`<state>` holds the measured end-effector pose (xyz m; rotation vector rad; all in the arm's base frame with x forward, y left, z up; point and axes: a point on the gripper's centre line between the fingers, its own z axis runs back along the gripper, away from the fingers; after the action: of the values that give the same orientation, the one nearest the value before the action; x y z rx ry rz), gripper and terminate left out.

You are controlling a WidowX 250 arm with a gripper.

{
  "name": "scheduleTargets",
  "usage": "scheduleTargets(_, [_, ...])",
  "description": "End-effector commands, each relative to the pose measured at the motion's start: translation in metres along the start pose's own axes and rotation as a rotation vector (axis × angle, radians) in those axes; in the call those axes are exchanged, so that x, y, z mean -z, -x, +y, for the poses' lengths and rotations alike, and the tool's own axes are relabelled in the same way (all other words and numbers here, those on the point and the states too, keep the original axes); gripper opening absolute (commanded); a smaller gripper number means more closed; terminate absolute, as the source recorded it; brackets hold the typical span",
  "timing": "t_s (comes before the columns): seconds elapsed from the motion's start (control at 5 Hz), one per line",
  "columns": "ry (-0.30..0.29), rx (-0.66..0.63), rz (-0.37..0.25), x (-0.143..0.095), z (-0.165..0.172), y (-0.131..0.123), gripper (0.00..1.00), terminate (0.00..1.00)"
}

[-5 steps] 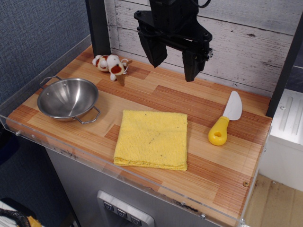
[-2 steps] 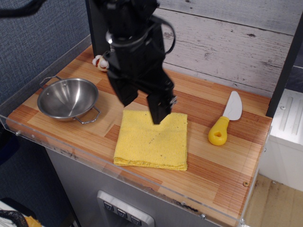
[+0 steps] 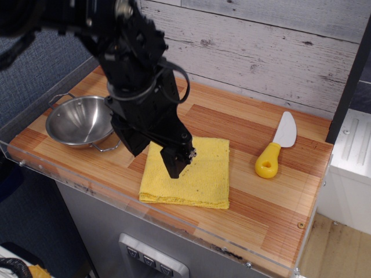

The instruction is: Put the yellow rectangle on the opposite side of the table.

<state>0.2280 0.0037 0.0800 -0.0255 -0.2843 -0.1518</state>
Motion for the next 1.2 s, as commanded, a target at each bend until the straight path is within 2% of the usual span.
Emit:
scheduleTargets(0.0, [-0.028,0.007,0.017,0.026,-0.002,-0.02,1.0,0.0])
scheduleTargets(0.4, [-0.061,0.025,0.053,0.052,-0.008,-0.034,1.0,0.0])
scheduleTargets(0.6, [-0.067,0.024,0.094,0.069,-0.01,-0.032,1.0,0.0])
scheduleTargets(1.0, [-0.061,-0.015,0.129,0.085,-0.005,-0.031,1.0,0.0])
